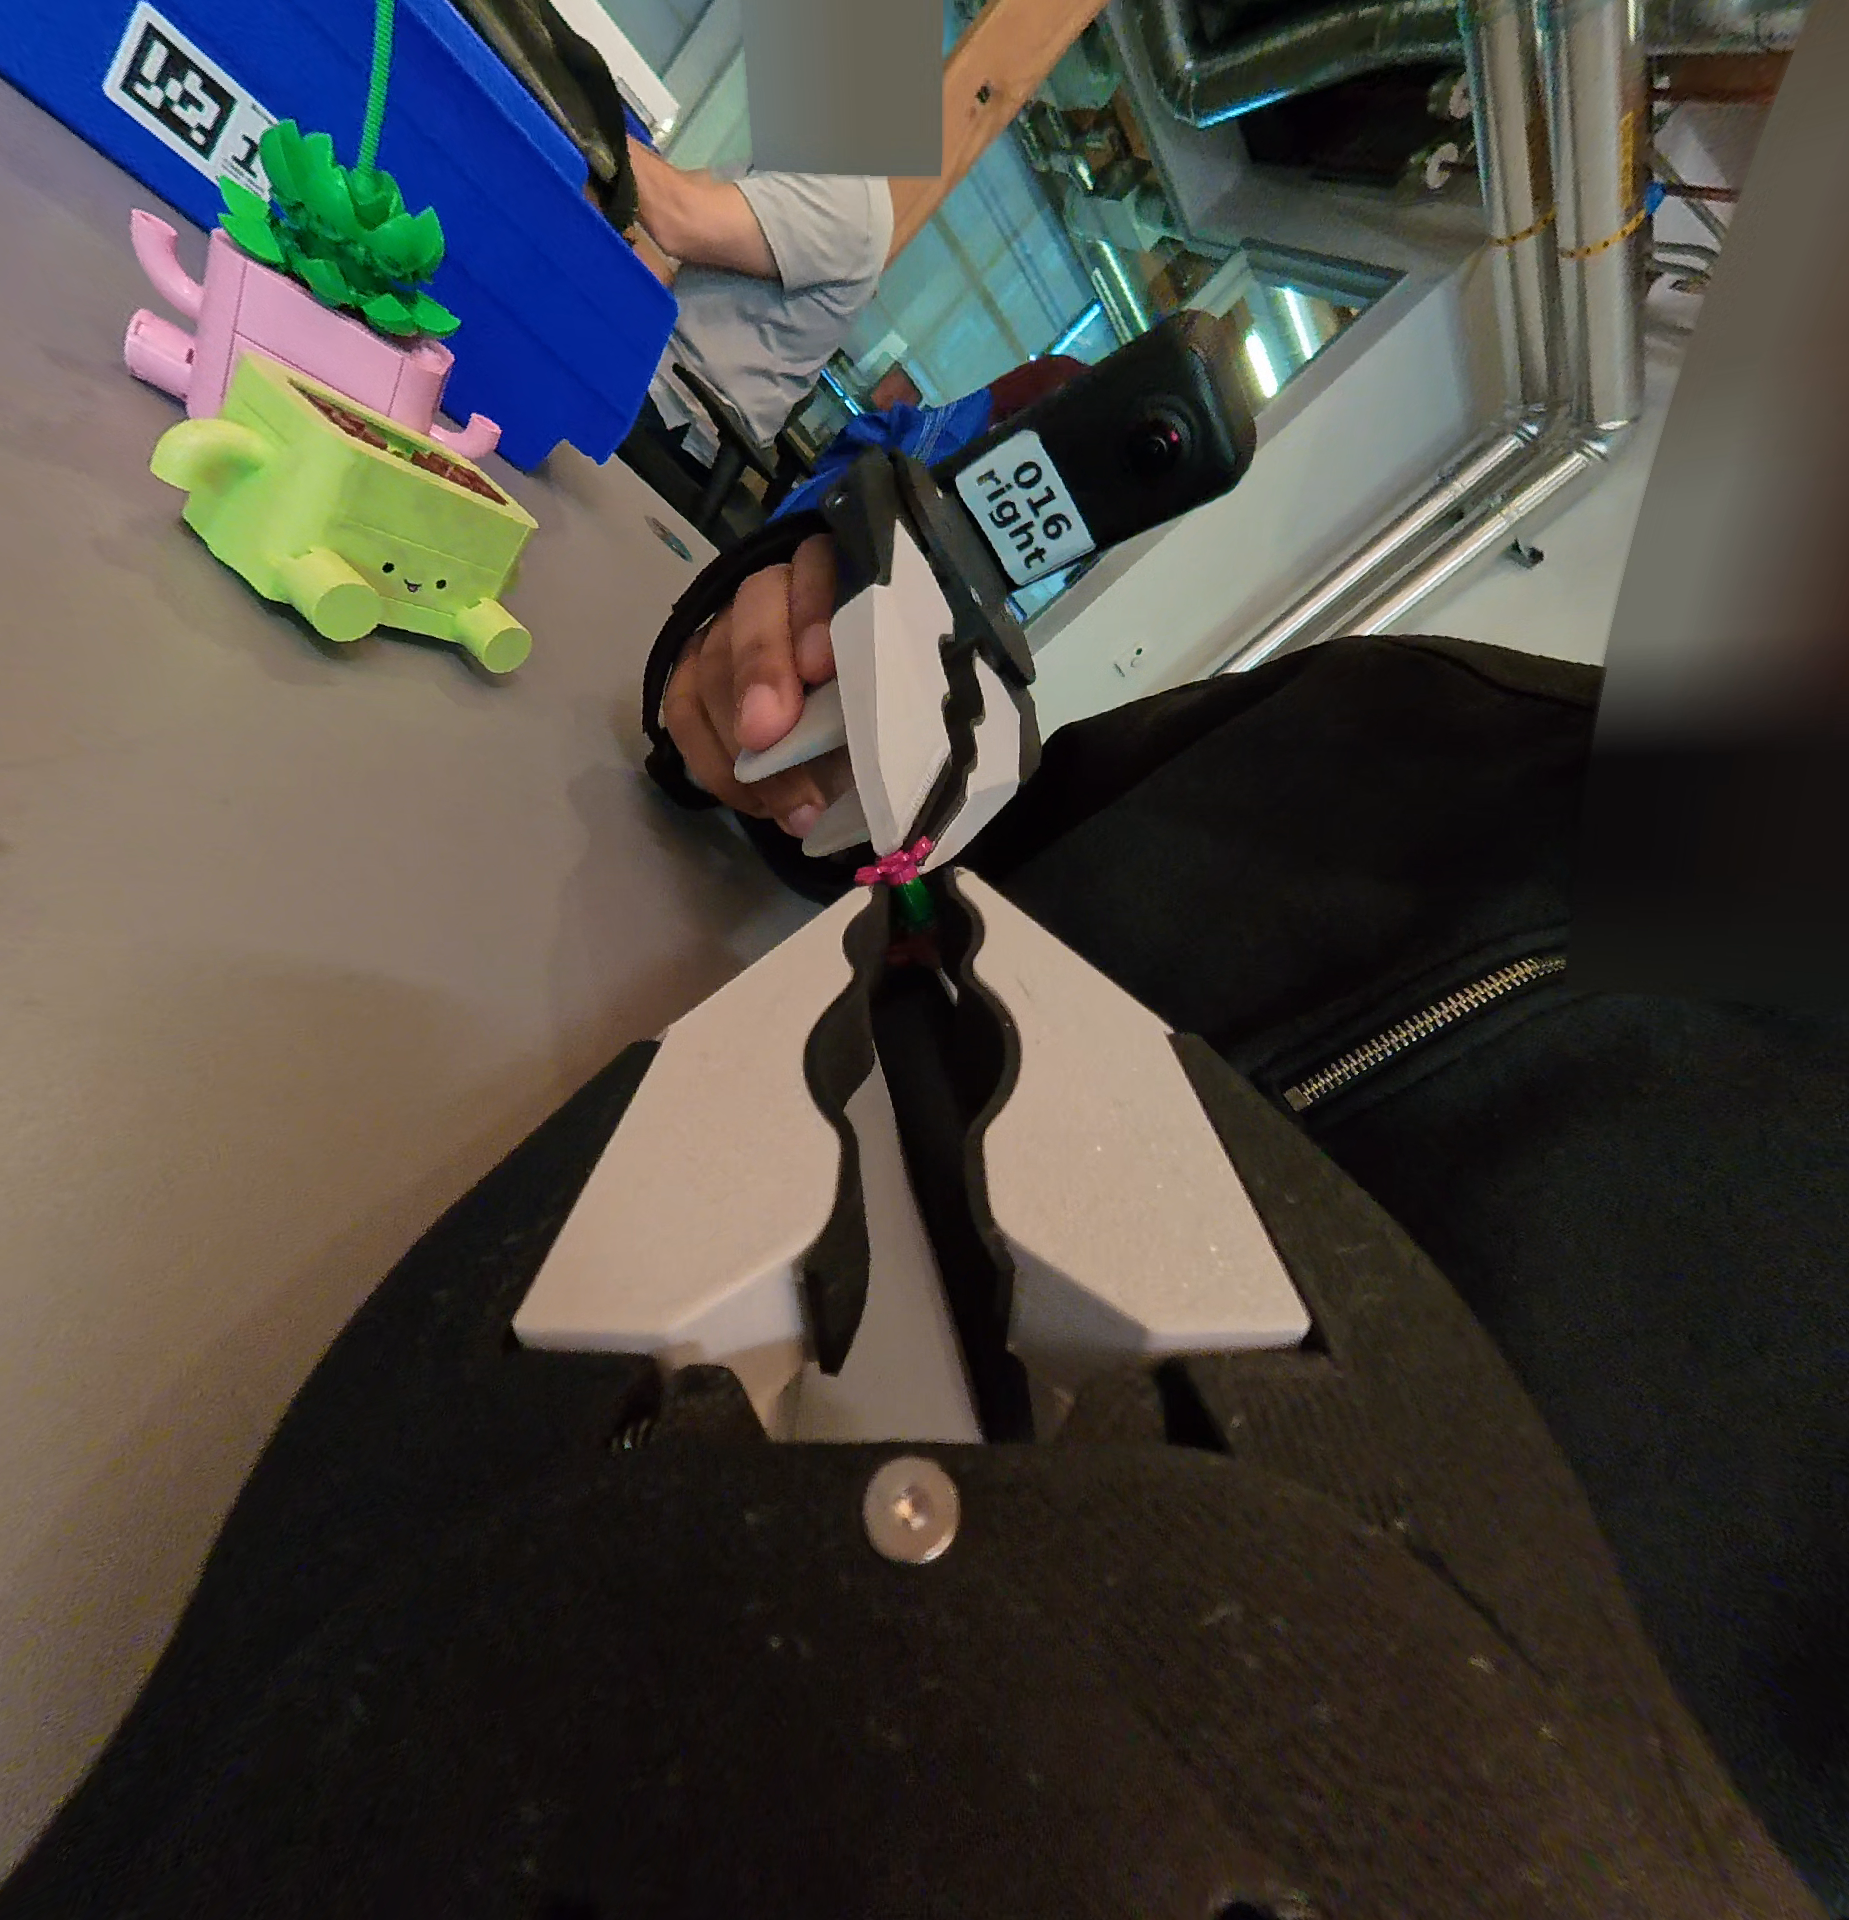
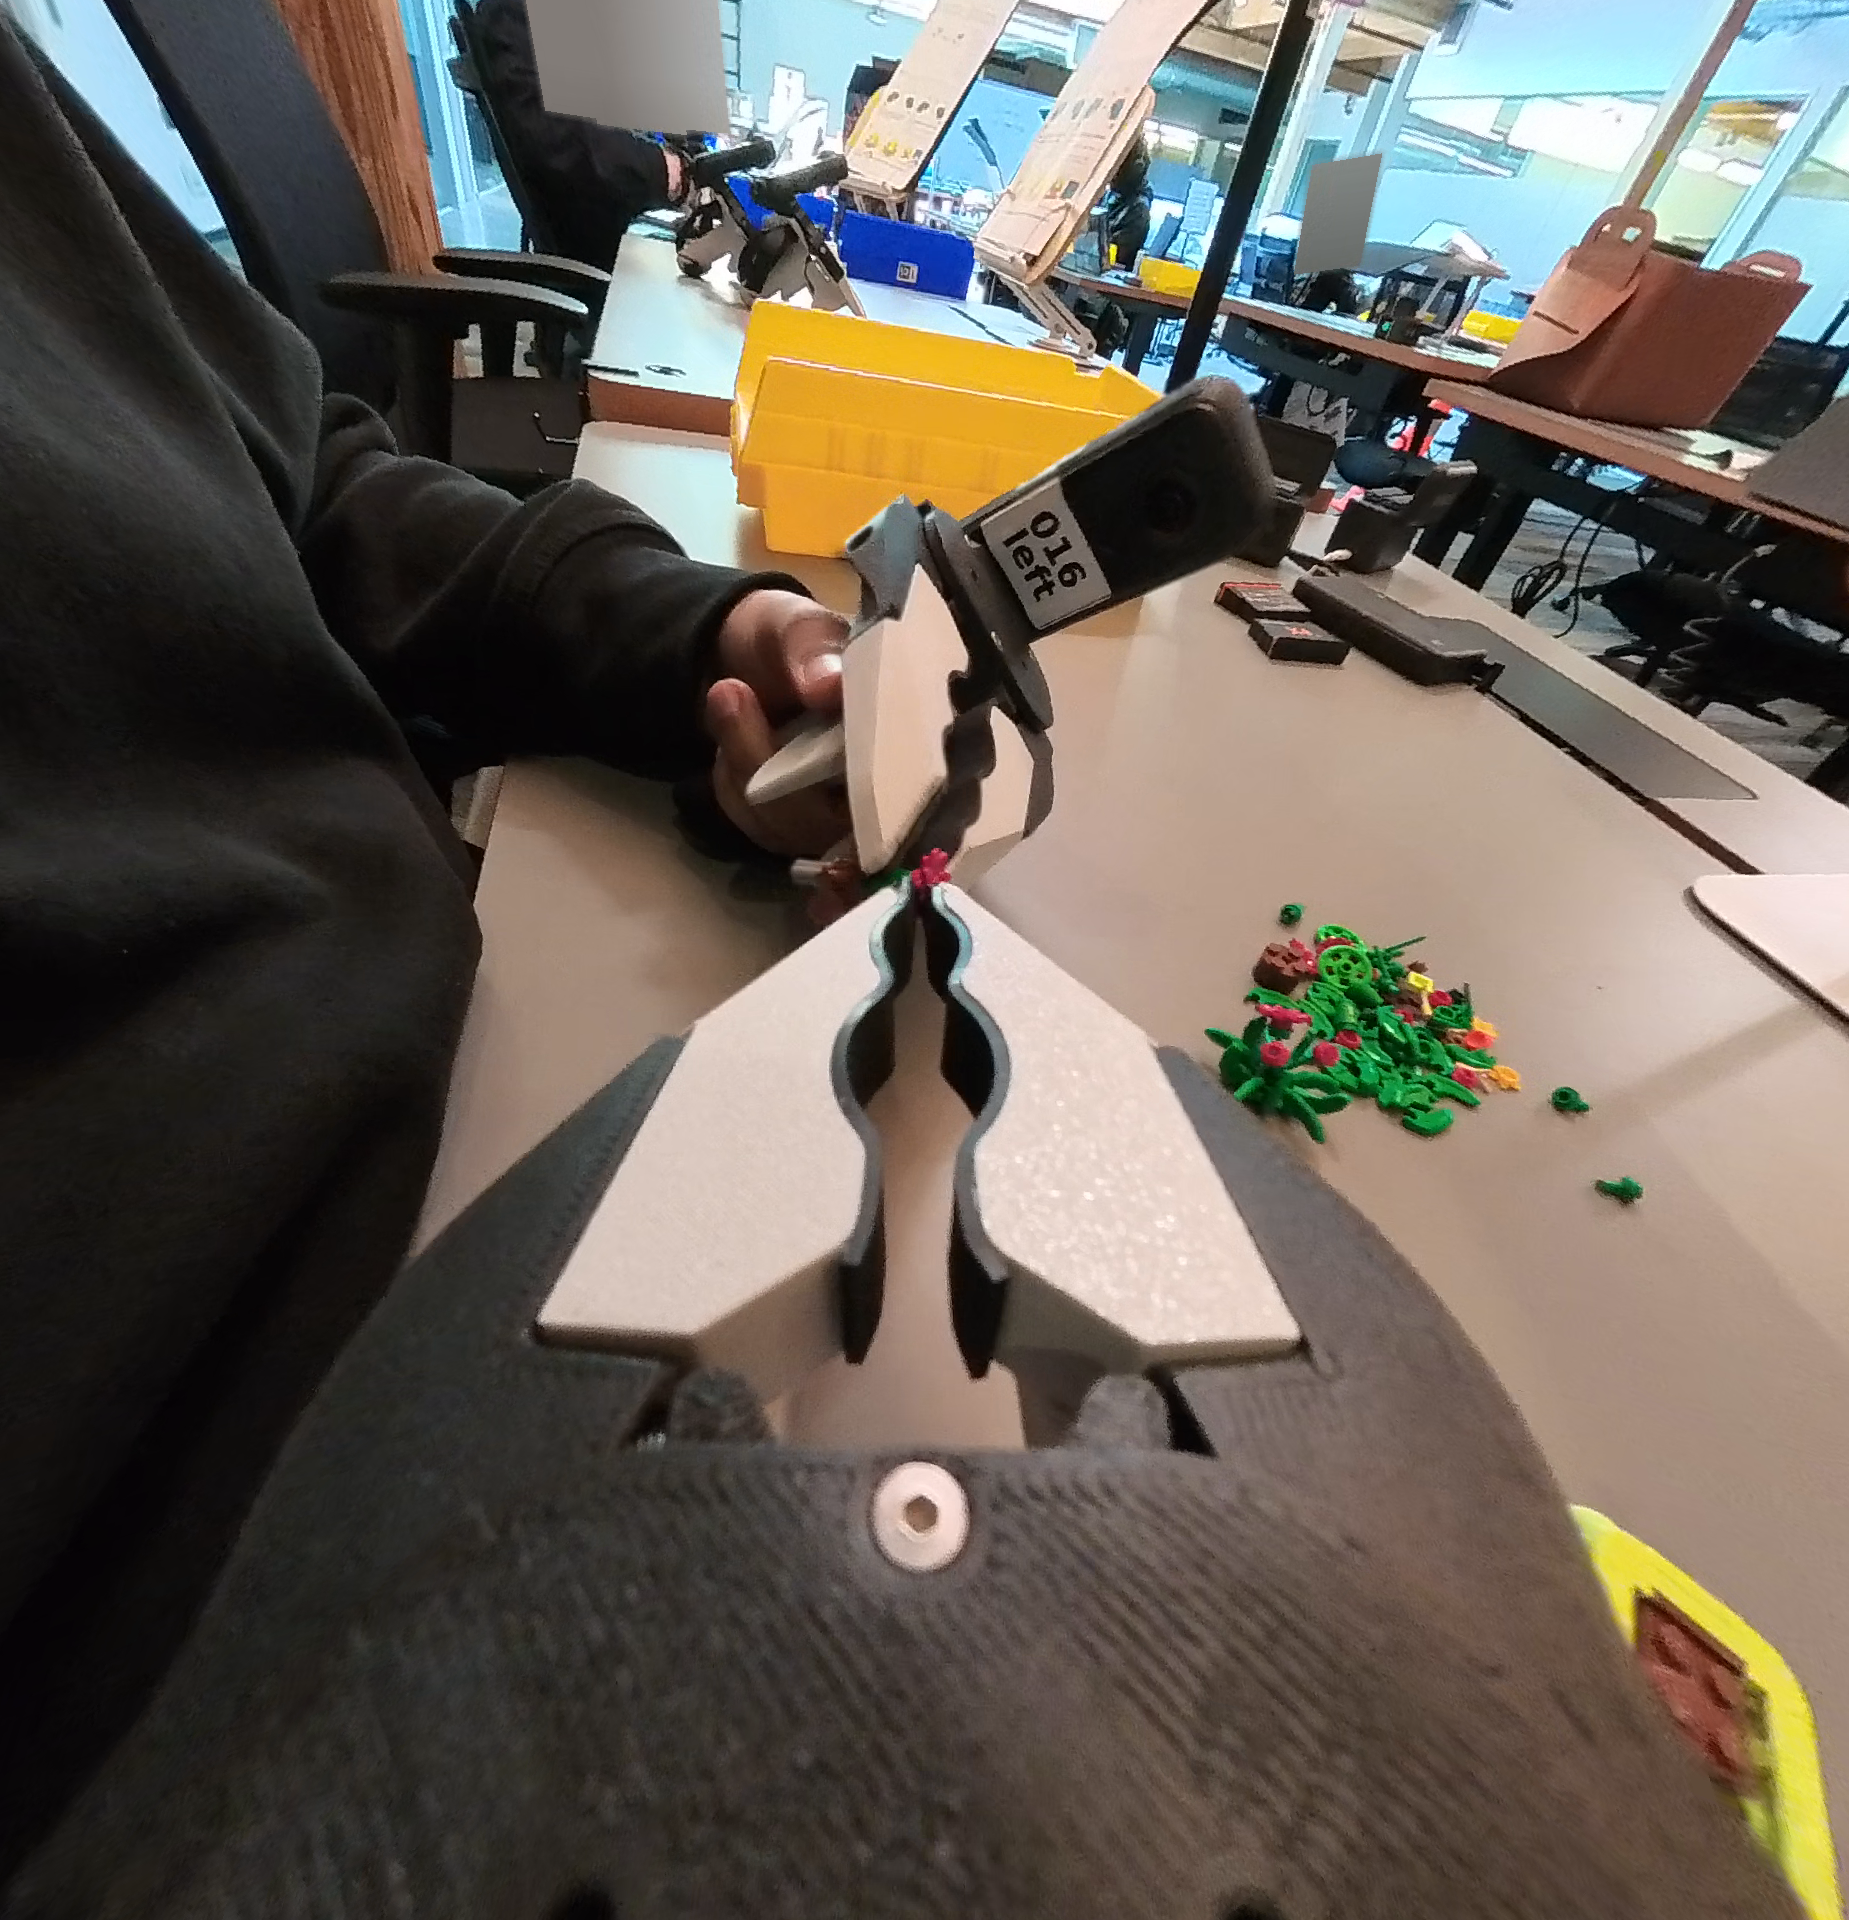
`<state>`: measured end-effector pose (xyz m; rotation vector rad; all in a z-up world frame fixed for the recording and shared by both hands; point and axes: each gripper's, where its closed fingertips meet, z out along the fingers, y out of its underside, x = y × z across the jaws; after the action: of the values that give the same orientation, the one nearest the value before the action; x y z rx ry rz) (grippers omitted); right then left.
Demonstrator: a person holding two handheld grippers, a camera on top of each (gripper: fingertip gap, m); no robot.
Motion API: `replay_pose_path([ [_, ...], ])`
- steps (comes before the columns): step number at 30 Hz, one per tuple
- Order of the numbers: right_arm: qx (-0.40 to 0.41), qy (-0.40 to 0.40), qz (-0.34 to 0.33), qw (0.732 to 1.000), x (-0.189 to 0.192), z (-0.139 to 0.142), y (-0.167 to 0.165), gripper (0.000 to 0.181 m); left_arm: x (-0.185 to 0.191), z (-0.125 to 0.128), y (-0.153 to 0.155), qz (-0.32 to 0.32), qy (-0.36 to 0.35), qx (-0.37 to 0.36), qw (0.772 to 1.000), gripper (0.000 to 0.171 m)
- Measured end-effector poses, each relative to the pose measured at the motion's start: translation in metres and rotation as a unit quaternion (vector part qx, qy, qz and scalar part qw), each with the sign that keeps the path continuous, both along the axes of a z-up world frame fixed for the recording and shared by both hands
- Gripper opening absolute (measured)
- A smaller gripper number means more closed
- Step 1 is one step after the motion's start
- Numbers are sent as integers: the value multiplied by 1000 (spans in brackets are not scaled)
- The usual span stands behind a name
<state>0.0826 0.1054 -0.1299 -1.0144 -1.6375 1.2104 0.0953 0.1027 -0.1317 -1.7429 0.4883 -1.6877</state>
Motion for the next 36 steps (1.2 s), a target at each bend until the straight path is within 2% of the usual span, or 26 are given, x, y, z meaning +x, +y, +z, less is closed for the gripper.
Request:
replay_pose_path([
  [8,19,-16,-27,999,-2,-2,5,0,-1,-5,3,11,23,-4,1000,3],
  [12,-104,-38,-5,994,-3,0,7,0,-2,-2,4,18,25,7,999,4],
  [13,-124,-37,-24,991,-4,1,15,0,-1,-1,4,21,26,16,999,0],
  [14,-128,-32,-60,989,-3,2,30,0,6,-3,-8,-14,40,25,999,1],
  [16,-164,-13,-82,983,6,10,50,0,21,-16,-18,-28,90,47,994,2],
  [17,-175,-10,-81,981,8,12,52,0,25,-15,-20,-28,88,48,995,2],
  [19,-148,-26,-90,985,5,2,49,0,23,-12,-15,-15,86,50,995,2],
  [22,-81,-43,-130,987,-5,-8,52,0,5,-3,-3,26,70,58,996,2],
  [25,-37,-59,-172,983,-19,-16,60,0,-23,13,18,103,35,66,992,2],
  [27,-29,-89,-205,974,-32,-28,65,0,-46,22,30,157,14,72,985,2],
  [30,-2,-144,-261,955,-51,-44,80,0,-79,27,42,232,20,84,969,2],
  [33,32,-149,-313,937,-66,-36,101,0,-104,34,47,284,4,83,955,2],
  [36,22,-167,-339,925,-79,-34,120,0,-115,38,50,301,-32,61,951,2],
])
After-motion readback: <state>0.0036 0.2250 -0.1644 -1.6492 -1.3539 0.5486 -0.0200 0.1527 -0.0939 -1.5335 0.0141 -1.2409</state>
